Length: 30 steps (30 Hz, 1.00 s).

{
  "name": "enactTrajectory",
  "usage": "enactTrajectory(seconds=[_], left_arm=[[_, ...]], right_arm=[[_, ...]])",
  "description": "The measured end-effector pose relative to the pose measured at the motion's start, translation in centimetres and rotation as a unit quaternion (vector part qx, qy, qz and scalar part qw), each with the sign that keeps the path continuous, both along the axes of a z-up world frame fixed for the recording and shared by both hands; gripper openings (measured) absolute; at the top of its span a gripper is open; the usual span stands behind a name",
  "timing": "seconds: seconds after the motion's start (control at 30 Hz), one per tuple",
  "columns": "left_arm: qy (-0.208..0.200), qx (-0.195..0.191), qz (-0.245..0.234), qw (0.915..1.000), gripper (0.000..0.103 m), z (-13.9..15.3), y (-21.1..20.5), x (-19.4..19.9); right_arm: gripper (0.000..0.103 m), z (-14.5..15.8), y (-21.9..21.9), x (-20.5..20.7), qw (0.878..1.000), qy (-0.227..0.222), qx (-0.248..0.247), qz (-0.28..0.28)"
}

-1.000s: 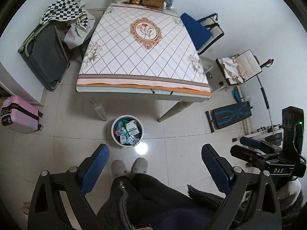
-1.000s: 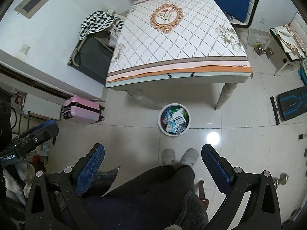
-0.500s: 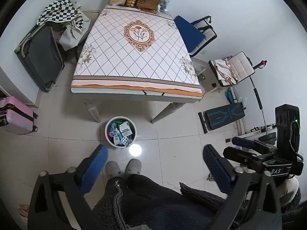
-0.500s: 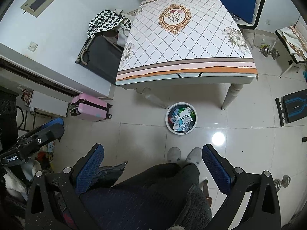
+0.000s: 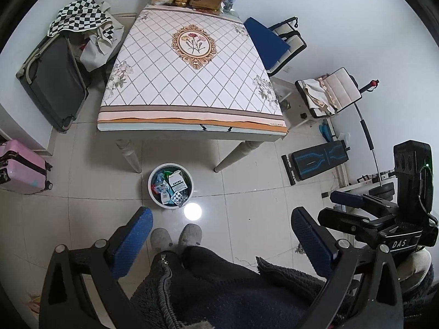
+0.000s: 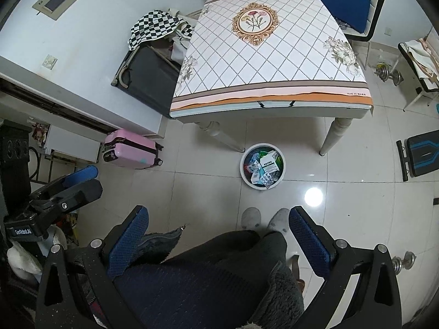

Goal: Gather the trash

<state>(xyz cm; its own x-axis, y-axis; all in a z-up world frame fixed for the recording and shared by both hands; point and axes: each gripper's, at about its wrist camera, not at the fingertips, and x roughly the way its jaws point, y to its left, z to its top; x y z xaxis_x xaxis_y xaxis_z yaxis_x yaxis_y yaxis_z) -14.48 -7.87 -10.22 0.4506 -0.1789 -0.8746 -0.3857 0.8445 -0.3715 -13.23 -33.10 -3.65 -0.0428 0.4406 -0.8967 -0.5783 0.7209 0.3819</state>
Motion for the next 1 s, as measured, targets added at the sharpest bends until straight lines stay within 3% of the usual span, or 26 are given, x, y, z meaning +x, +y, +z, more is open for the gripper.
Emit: enactTrajectory(seconds=[1.0], left_arm=[[0.005,-0.004,-0.011,0.9999,0.103,-0.25,-0.29,0.35]], right_arm=[[0.103,-0.23,0.07,0.78,1.0,0.007,0.0,-0.006]])
